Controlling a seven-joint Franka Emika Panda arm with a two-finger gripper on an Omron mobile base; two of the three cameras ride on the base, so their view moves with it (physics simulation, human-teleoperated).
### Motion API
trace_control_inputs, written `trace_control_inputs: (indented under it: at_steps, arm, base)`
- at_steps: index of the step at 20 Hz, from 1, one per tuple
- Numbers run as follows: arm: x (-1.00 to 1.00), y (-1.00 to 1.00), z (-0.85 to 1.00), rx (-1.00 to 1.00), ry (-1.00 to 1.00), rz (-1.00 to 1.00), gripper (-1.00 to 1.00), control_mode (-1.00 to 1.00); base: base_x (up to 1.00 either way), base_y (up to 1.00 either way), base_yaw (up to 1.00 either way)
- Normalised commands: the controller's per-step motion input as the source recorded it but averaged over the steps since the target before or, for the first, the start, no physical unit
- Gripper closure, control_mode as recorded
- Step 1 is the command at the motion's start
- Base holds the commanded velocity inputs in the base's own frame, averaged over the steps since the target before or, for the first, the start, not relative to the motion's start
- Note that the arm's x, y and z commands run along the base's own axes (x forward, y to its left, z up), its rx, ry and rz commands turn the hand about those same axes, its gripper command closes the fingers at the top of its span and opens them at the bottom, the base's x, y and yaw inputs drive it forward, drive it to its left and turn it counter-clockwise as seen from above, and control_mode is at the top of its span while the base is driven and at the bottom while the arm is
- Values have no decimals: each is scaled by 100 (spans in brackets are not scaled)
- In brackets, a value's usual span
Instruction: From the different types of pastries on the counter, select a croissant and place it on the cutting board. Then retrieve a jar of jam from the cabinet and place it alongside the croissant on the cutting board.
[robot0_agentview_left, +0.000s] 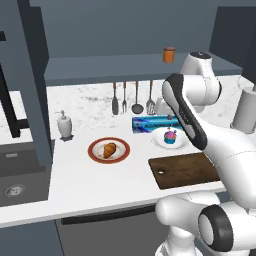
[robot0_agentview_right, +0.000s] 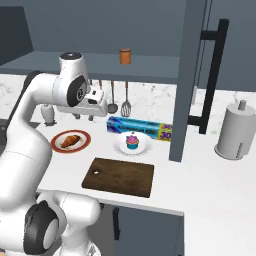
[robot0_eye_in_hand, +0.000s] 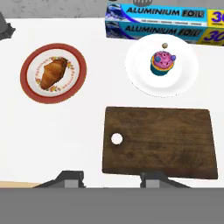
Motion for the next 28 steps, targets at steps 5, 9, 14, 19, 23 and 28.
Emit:
trace_control_inputs:
  at_steps: [5,9,14,19,23,28]
  arm:
    - [9,29,-7,4,0,0,-100,-100]
    - [11,69,-19,5,0,0,-100,-100]
    - [20,80,-16,1,0,0,-100,-100]
    - [2,16,-2,1,0,0,-100,-100]
    - [9,38,-9,0,1,0,-100,-100]
    - [30,47,-18,0,2,0,-100,-100]
  base:
    - [0,0,0]
    - [0,0,0]
    - [0,0,0]
    - [0,0,0]
    - [0,0,0]
    - [0,0,0]
